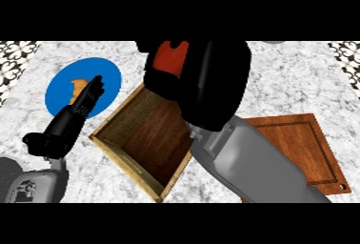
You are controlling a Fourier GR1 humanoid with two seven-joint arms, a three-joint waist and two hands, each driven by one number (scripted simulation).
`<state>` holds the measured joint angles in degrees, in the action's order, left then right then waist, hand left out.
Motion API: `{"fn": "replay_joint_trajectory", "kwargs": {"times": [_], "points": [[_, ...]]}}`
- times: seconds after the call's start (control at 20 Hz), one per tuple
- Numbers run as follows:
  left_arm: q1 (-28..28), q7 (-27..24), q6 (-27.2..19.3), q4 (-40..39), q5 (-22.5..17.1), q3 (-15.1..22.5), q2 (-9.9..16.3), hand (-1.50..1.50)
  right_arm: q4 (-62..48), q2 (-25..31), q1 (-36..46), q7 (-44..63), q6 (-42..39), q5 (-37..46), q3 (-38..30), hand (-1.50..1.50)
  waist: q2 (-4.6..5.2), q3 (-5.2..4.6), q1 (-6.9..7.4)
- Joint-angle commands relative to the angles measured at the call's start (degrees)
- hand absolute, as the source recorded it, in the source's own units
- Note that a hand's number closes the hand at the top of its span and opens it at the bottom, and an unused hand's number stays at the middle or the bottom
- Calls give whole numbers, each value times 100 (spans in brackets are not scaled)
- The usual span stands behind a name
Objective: Pick the bell pepper from the cutting board and place it in the basket
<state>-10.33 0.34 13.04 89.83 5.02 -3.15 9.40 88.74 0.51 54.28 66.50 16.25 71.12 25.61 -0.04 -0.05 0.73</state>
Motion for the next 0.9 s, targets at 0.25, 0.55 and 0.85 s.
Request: {"fn": "replay_joint_trajectory", "kwargs": {"times": [0.25, 0.55, 0.85], "points": [[-25, -110, -26, -121, 58, 4, -35, 0, -2, -48, -562, 514, 1170, 329, -274, -150, 10, 3, -24], [-246, 269, 1, -1, -26, -87, 26, 0, 109, -49, -358, 31, 964, -27, -541, -150, 3, 4, -51], [54, -187, 142, -64, -52, -117, 89, 0, 361, -49, -124, 80, 1442, -348, -922, -150, 4, 3, -24]]}}
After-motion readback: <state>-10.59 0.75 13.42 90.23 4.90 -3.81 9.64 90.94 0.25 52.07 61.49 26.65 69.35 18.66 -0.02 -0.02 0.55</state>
